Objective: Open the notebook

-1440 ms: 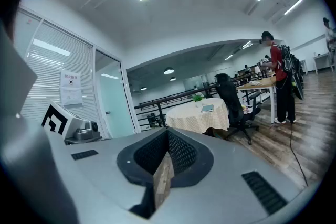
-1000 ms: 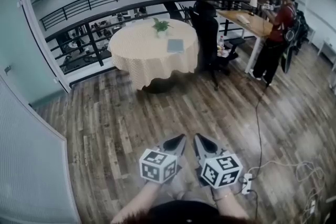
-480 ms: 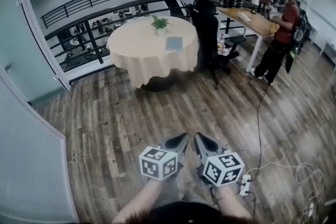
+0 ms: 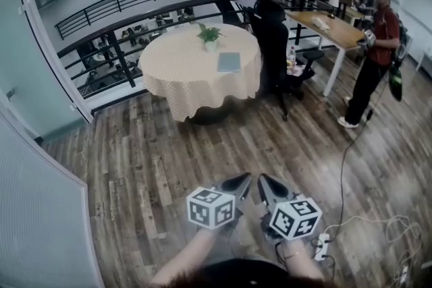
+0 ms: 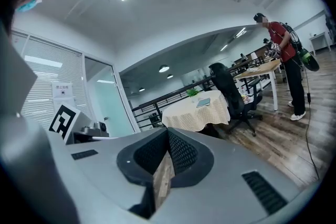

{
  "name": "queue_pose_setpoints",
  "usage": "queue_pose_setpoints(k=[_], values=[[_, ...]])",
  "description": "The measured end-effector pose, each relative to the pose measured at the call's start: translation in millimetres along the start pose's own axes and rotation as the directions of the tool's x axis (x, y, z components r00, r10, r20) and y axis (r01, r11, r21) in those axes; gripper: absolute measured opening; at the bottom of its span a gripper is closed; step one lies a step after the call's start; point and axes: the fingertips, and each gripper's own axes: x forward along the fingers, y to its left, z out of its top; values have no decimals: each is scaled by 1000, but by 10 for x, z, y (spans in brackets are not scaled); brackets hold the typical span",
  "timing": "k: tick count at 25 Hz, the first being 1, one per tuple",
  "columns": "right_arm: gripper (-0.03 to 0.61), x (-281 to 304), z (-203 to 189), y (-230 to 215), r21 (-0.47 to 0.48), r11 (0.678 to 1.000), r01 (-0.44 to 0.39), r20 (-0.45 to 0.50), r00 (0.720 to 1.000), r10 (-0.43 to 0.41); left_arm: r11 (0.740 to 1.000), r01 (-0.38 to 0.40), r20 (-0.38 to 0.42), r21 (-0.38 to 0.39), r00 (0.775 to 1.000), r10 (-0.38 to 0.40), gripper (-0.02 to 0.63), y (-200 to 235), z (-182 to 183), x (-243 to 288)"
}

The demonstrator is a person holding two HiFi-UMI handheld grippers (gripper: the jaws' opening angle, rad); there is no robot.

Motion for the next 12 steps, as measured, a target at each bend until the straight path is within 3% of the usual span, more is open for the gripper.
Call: queue_pose_setpoints(k=[12], values=[[11, 1472, 756, -464, 11, 998, 54, 33, 998, -54, 996, 37, -20, 76, 999, -36, 9, 1092, 1063, 720]])
